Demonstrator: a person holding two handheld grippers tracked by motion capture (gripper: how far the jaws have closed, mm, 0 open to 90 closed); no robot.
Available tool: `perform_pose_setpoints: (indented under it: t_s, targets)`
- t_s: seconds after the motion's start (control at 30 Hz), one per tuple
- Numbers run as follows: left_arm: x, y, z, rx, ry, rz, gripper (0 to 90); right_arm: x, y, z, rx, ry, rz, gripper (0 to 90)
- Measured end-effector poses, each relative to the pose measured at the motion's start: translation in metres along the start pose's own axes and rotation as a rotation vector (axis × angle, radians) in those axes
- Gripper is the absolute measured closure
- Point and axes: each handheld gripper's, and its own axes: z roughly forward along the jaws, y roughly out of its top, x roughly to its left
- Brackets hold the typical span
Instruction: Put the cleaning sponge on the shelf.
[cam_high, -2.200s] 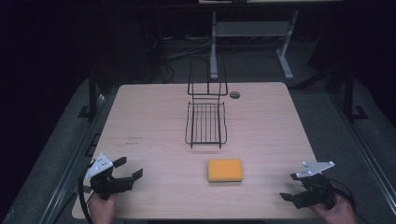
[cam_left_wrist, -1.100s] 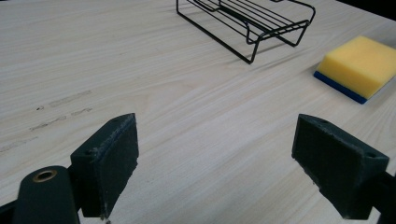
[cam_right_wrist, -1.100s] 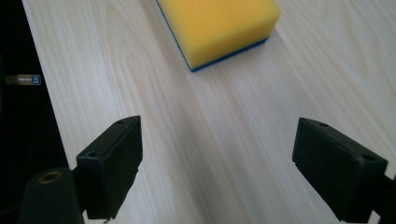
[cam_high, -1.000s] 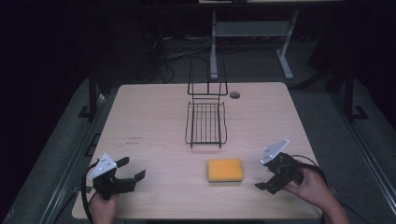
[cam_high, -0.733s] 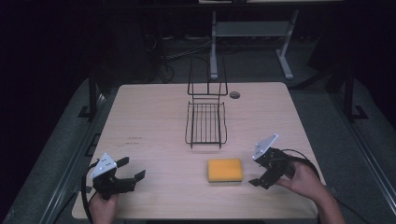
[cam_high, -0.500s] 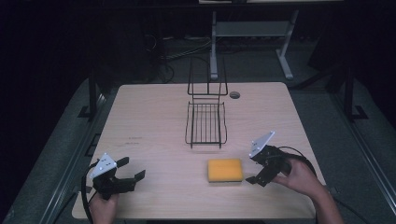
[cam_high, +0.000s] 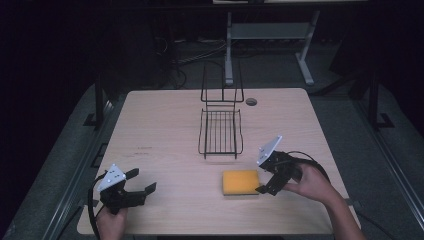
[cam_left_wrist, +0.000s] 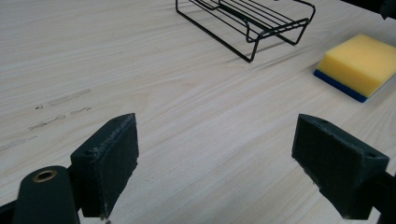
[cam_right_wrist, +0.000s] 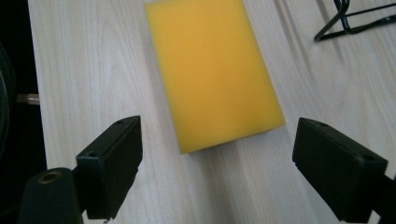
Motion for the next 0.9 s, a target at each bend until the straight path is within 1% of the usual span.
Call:
perform_pose_setpoints:
  t_s: [0.2, 0.37, 0.57, 0.7, 0.73, 0.8, 0.87, 0.9]
  targets:
    - [0.0, 0.0, -0.001, 0.0, 0.001, 0.001, 14.1, -0.001, 0.007, 0.003, 0.005, 0.01, -0.011, 15.6]
    - [0.001, 0.0, -0.002, -0.004, 0.001, 0.001, 14.0, -0.002, 0.012, 0.008, -0.003, 0.022, -0.022, 15.6]
    - [0.001, 0.0, -0.001, -0.002, -0.001, -0.001, 14.0, -0.003, 0.019, 0.018, 0.013, 0.04, -0.026, 15.6]
    - [0.0, 0.0, 0.0, 0.003, -0.004, 0.003, 14.1, -0.003, 0.026, 0.022, 0.027, 0.048, -0.042, 15.6]
    - [0.0, 0.0, 0.0, 0.002, -0.005, 0.005, 14.1, -0.003, 0.03, 0.024, 0.034, 0.051, -0.047, 15.6]
    - [0.0, 0.0, 0.0, 0.002, -0.005, 0.005, 14.1, -0.003, 0.032, 0.025, 0.038, 0.05, -0.051, 15.6]
    - [0.0, 0.0, 0.0, 0.002, -0.007, 0.002, 14.1, -0.004, 0.036, 0.029, 0.045, 0.052, -0.07, 15.6]
    - [0.0, 0.0, 0.0, 0.003, -0.009, 0.002, 14.1, -0.004, 0.036, 0.029, 0.045, 0.052, -0.07, 15.6]
